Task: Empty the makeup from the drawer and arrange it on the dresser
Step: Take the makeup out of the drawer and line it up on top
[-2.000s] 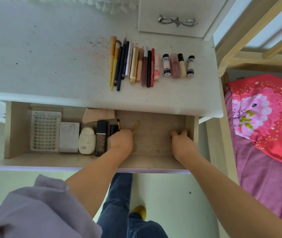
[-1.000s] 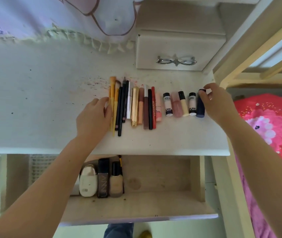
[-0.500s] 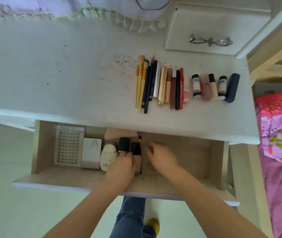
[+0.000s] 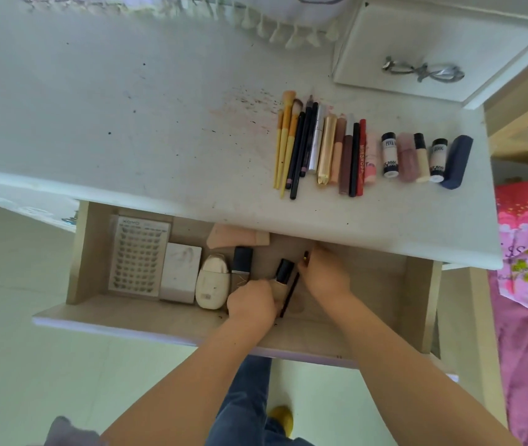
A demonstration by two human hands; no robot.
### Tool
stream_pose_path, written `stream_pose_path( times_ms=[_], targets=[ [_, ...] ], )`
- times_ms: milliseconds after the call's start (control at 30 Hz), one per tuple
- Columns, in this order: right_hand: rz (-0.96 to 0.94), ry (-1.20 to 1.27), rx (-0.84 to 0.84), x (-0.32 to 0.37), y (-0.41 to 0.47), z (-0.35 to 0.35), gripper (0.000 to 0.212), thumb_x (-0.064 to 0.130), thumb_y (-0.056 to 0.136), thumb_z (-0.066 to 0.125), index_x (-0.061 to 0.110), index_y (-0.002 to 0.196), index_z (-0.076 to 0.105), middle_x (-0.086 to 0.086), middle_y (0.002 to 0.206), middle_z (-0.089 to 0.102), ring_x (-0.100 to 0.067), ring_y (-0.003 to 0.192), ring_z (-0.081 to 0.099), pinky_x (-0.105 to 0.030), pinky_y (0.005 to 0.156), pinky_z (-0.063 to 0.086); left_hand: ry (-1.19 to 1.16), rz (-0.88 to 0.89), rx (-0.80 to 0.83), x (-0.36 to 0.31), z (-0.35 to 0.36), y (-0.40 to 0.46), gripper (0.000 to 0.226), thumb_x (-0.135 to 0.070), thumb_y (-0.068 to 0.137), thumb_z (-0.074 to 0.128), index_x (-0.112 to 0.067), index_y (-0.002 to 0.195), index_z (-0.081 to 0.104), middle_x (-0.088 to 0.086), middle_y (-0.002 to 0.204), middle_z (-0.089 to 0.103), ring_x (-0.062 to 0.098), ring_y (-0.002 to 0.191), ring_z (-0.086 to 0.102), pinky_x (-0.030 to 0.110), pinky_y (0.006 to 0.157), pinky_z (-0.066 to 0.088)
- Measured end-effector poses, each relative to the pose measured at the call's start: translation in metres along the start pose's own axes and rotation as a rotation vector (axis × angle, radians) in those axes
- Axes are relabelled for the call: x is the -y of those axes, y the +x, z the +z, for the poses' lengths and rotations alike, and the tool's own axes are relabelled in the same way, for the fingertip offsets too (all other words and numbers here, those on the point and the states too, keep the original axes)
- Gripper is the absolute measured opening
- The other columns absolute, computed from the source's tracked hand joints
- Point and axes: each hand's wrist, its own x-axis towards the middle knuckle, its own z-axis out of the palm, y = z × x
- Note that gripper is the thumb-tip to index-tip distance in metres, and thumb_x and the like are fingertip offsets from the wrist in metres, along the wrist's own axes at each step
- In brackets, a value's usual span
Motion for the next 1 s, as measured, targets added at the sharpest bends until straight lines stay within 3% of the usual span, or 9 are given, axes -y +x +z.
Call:
stream_pose_path(
  times_ms=[167,333,433,600,767,900,1000],
  targets=[
    [0.175,0.071,-0.076,-0.021,-0.009,0.002,0.025,0.025,0.091,0.049,0.004,0.104,0.051,-0.016,0.100,0.061,-0.033,0.093,0.061,-0.033,0.065,0.043,-0.095,0.020,-0.006,-0.004,0.008,0.004,0.036,-0.048,0.084,0.056,-0.018,0.105,0.059,0.004,0.106,0.064,0.024,0.096,0.062,0.030,0.069,0.044],
    [0.208,0.049,-0.136,-0.021,-0.015,0.009,0.034,0.032,0.092,0.052,0.006,0.114,0.048,-0.015,0.110,0.061,-0.033,0.099,0.062,-0.035,0.071,0.047,-0.168,0.105,-0.021,0.003,0.008,-0.004,0.050,-0.050,0.079,0.060,-0.025,0.122,0.049,0.004,0.119,0.047,0.025,0.099,0.057,0.032,0.074,0.045],
    [0.202,0.012,-0.117,-0.015,-0.019,0.014,0.029,0.028,0.095,0.048,0.009,0.117,0.052,-0.012,0.113,0.061,-0.031,0.100,0.061,-0.031,0.068,0.043,-0.223,0.190,-0.088,0.023,0.003,-0.013,0.050,-0.049,0.078,0.063,-0.027,0.121,0.049,0.002,0.117,0.049,0.020,0.098,0.055,0.033,0.080,0.049],
    [0.286,0.187,-0.080,-0.017,-0.033,0.010,0.021,0.020,0.090,0.049,0.005,0.102,0.058,-0.016,0.102,0.064,-0.033,0.092,0.062,-0.029,0.064,0.041,-0.345,0.355,-0.195,0.062,-0.017,-0.037,0.048,-0.043,0.077,0.070,-0.027,0.119,0.053,-0.008,0.112,0.054,0.009,0.097,0.050,0.024,0.080,0.042],
    [0.303,0.231,0.016,-0.018,-0.048,0.009,0.023,0.023,0.092,0.051,0.003,0.101,0.059,-0.015,0.098,0.066,-0.031,0.088,0.064,-0.033,0.066,0.048,-0.526,0.386,-0.324,0.079,-0.044,-0.068,0.032,-0.038,0.074,0.074,-0.032,0.100,0.055,-0.017,0.088,0.050,0.003,0.080,0.048,0.017,0.067,0.035],
    [0.371,0.197,-0.013,-0.011,-0.041,0.019,0.021,0.008,0.090,0.050,0.000,0.108,0.056,-0.018,0.106,0.064,-0.033,0.095,0.064,-0.037,0.073,0.052,-0.637,0.425,-0.365,0.088,-0.058,-0.081,0.030,-0.035,0.075,0.073,-0.034,0.099,0.056,-0.017,0.088,0.052,0.000,0.081,0.048,0.013,0.065,0.032],
    [0.365,0.111,-0.008,-0.005,-0.039,0.018,0.019,0.009,0.091,0.048,0.003,0.102,0.062,-0.017,0.105,0.066,-0.033,0.096,0.064,-0.035,0.073,0.051,-0.681,0.465,-0.371,0.091,-0.071,-0.078,0.029,-0.035,0.074,0.072,-0.046,0.090,0.051,-0.014,0.089,0.054,0.001,0.082,0.048,0.015,0.066,0.034]
  ],
)
